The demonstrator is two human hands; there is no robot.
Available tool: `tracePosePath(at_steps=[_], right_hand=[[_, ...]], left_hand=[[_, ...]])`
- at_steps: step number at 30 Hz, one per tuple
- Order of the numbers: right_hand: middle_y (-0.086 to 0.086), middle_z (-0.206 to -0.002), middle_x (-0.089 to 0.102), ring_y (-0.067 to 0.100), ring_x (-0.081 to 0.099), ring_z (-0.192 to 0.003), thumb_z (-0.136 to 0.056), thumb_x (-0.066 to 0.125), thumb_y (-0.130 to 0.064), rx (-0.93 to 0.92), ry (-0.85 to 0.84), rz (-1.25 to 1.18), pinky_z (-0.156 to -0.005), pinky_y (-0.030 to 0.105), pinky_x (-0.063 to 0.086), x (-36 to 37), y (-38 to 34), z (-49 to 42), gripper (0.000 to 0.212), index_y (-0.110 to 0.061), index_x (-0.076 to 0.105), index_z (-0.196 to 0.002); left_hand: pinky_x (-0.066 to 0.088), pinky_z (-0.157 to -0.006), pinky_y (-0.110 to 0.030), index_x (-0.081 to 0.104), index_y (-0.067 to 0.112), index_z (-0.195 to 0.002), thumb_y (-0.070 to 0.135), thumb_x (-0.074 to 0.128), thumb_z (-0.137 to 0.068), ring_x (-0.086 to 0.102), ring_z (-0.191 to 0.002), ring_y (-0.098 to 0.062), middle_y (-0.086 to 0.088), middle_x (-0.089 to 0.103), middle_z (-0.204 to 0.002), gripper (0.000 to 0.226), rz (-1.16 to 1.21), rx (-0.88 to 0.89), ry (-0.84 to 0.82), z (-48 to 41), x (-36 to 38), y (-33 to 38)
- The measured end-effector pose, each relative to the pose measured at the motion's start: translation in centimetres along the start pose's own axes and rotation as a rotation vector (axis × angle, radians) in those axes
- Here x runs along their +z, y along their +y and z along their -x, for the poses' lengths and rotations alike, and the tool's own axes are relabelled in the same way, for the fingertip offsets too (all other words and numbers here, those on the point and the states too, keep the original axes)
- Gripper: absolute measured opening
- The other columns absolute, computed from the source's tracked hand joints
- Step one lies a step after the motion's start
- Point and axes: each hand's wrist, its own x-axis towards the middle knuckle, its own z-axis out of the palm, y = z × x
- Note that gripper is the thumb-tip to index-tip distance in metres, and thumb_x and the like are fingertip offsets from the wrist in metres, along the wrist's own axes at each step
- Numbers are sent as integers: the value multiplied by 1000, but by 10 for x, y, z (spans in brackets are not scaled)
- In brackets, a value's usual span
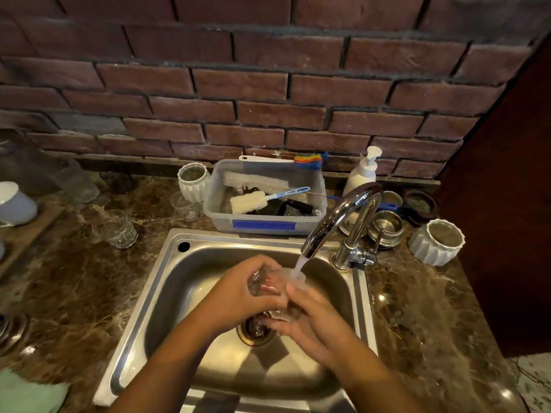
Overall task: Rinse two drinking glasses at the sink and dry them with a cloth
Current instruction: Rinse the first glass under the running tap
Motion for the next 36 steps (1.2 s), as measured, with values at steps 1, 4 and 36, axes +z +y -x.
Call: tracePosePath(at_steps=[1, 4, 36], right_hand=[[23, -131, 64, 38, 55, -129, -94, 60, -22, -30, 27, -58, -109, 60, 40, 6, 3, 0, 37, -9, 64, -128], [0, -117, 75, 17, 67, -115, -100, 54, -27, -300, 213, 476, -100, 41, 52, 24, 6, -1, 24, -28, 72, -116], [-9, -99, 77, 9, 69, -98, -92, 64, -34, -644, 50, 1811, -115, 49, 37, 18, -28, 9, 14, -31, 69, -105]], left_hand=[[61, -82, -35, 64, 34, -112, 35, 85, -71, 71, -97, -17, 2, 70, -107, 46, 50, 22, 34, -1, 1, 0], [59, -79, -35, 67, 27, -111, 41, 70, -84, 70, -98, -19, 0, 72, -106, 30, 303, -17, 161, -2, 13, -4], [57, -61, -29, 75, 4, -106, 34, 69, -89, 71, -80, -24, -15, 74, -93, 34, 1245, -628, 34, -13, 44, 0]])
